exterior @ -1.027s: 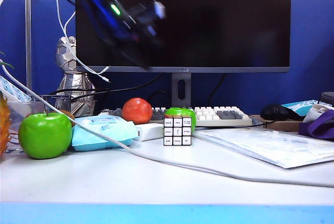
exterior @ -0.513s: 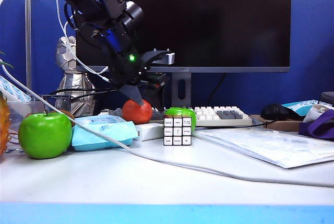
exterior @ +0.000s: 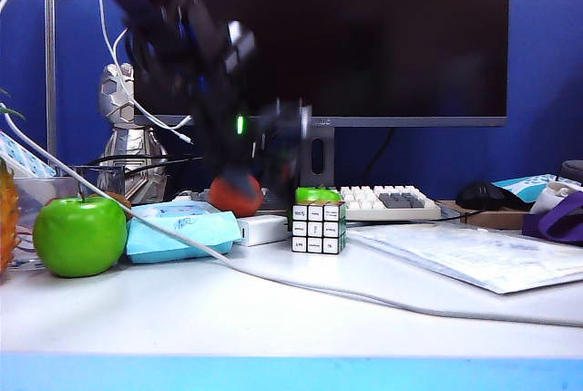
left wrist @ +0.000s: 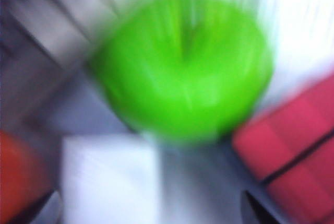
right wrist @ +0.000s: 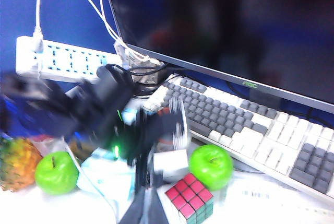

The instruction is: Pick up the Type-C charging cable and the charging base, insert one end of the Type-C charger into the corresponding slot on the base, and finally place the plugged-in charger back on the table.

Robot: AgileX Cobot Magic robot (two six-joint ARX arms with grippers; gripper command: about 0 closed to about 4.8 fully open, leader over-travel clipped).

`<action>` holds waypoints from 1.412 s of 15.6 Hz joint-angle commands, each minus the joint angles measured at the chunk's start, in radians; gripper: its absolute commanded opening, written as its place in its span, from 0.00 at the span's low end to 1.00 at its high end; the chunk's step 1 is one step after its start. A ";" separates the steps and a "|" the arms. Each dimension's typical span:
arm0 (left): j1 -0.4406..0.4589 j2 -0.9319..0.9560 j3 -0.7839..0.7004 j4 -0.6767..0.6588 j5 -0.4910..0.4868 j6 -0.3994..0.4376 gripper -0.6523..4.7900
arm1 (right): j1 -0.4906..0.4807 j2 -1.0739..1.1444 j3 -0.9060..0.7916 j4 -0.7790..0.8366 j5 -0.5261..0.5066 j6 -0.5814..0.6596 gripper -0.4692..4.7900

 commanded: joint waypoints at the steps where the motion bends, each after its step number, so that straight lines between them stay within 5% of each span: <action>1: -0.001 0.005 0.000 -0.064 -0.009 0.001 0.86 | -0.001 -0.003 0.004 0.018 0.000 -0.010 0.09; 5: 0.000 0.005 0.000 -0.046 -0.011 0.001 0.77 | -0.001 -0.003 0.004 0.021 0.000 -0.010 0.09; 7: 0.000 0.005 0.000 -0.039 -0.011 -0.006 0.46 | -0.001 -0.003 0.004 0.021 0.000 -0.010 0.09; 10: -0.001 0.002 0.000 -0.043 -0.006 -0.006 0.22 | -0.001 -0.003 0.004 0.017 -0.002 -0.010 0.09; 15: -0.001 -0.143 0.000 -0.093 0.002 -0.003 0.11 | -0.001 -0.003 0.004 0.017 -0.002 -0.010 0.09; 20: -0.001 -0.321 0.003 -0.513 0.028 -0.004 0.11 | -0.001 -0.003 0.004 0.018 -0.002 -0.010 0.09; 22: -0.001 -0.323 0.002 -0.736 0.179 0.007 0.11 | -0.001 -0.003 0.004 0.018 -0.002 -0.010 0.09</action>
